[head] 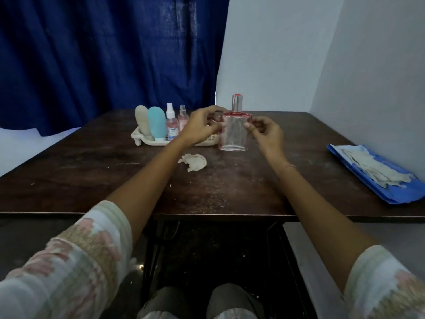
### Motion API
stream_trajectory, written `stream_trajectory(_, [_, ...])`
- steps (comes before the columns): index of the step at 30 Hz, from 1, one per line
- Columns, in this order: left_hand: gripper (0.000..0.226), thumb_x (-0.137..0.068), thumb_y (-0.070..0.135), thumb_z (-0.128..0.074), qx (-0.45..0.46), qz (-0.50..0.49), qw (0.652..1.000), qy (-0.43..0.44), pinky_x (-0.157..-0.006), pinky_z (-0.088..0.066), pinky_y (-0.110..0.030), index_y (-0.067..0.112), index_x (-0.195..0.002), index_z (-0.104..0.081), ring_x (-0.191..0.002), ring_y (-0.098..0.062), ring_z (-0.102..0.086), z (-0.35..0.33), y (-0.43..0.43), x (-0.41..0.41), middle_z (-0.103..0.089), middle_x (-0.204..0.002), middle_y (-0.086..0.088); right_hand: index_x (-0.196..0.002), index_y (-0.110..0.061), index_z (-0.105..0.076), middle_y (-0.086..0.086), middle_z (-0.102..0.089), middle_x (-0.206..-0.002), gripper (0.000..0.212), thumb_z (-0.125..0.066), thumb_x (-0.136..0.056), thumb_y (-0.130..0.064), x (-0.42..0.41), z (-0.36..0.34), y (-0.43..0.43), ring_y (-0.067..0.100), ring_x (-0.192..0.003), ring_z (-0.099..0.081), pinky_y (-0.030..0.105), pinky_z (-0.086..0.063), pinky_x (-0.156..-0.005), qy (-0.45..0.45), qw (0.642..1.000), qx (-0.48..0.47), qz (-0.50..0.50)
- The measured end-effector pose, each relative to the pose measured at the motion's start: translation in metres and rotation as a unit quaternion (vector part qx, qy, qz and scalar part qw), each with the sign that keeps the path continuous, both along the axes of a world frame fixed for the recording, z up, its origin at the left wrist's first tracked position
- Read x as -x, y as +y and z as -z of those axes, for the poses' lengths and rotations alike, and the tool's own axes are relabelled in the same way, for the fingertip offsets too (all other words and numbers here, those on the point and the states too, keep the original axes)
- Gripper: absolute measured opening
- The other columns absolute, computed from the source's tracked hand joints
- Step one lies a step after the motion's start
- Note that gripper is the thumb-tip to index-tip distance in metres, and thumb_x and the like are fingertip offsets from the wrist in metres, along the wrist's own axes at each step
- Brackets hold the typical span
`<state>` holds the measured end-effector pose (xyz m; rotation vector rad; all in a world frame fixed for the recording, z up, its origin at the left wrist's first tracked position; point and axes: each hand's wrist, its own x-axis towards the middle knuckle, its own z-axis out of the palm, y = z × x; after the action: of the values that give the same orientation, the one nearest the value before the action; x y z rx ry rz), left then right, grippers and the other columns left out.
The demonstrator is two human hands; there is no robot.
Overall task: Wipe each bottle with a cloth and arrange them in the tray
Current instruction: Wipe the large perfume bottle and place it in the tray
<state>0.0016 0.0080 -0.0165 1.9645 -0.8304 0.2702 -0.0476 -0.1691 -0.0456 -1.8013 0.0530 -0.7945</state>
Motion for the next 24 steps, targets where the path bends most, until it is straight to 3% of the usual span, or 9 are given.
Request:
stream_trajectory(3, [0.036,-0.085,0.003,-0.064,0.015,-0.013,1.000,0.011,-0.083,-0.056,-0.029,0.015,-0.119,-0.060,-0.094,-0.022,-0.064,0.002,0.031,-0.011,-0.064,-0.095,-0.001,-0.094,-0.010,-0.061,-0.007,-0.062,-0.082,0.018,-0.072,-0.079,-0.010,-0.017,-0.002,0.027,0.008,-0.079,-0.061,0.030,-0.056,-0.079,0.005,0.999,-0.003,-0.044])
stream_trajectory(10, [0.034,-0.085,0.009,-0.066,0.044,-0.025,0.999,0.015,-0.077,-0.059,-0.036,0.017,-0.118,-0.062,-0.088,-0.025,-0.068,0.018,0.067,-0.025,-0.066,-0.101,-0.014,-0.094,-0.007,-0.060,-0.006,-0.061,-0.079,0.018,-0.071,-0.080,-0.008,-0.036,0.010,0.053,-0.003,-0.067,-0.057,0.010,-0.050,-0.064,0.007,0.995,0.004,-0.097])
stream_trajectory(16, [0.032,-0.085,0.010,-0.067,0.032,0.001,0.999,0.044,-0.066,-0.059,-0.028,0.022,-0.114,-0.062,-0.087,-0.025,-0.066,0.023,0.072,-0.030,-0.061,-0.096,-0.012,-0.096,-0.009,-0.061,-0.005,-0.061,-0.081,0.019,-0.071,-0.080,-0.011,-0.038,0.019,0.051,0.008,-0.076,-0.059,0.018,-0.054,-0.066,0.023,0.994,0.018,-0.107])
stream_trajectory(20, [0.030,-0.087,0.017,-0.064,0.009,0.020,0.996,0.083,-0.069,-0.060,-0.037,0.025,-0.116,-0.059,-0.095,-0.024,-0.065,0.017,0.078,-0.033,-0.061,-0.106,-0.016,-0.104,-0.006,-0.061,-0.006,-0.061,-0.084,0.025,-0.069,-0.082,-0.012,-0.038,0.018,0.053,0.010,-0.082,-0.060,0.024,-0.056,-0.073,0.032,0.992,0.026,-0.119])
stream_trajectory(24, [0.027,-0.092,0.021,-0.058,0.048,0.008,0.997,0.057,-0.073,-0.058,-0.029,0.022,-0.119,-0.058,-0.101,-0.014,-0.062,0.002,0.071,-0.029,-0.063,-0.110,0.000,-0.122,-0.009,-0.050,-0.002,-0.062,-0.090,0.042,-0.067,-0.085,-0.016,-0.039,0.021,0.054,0.015,-0.083,-0.062,0.030,-0.057,-0.074,0.035,0.992,0.031,-0.117])
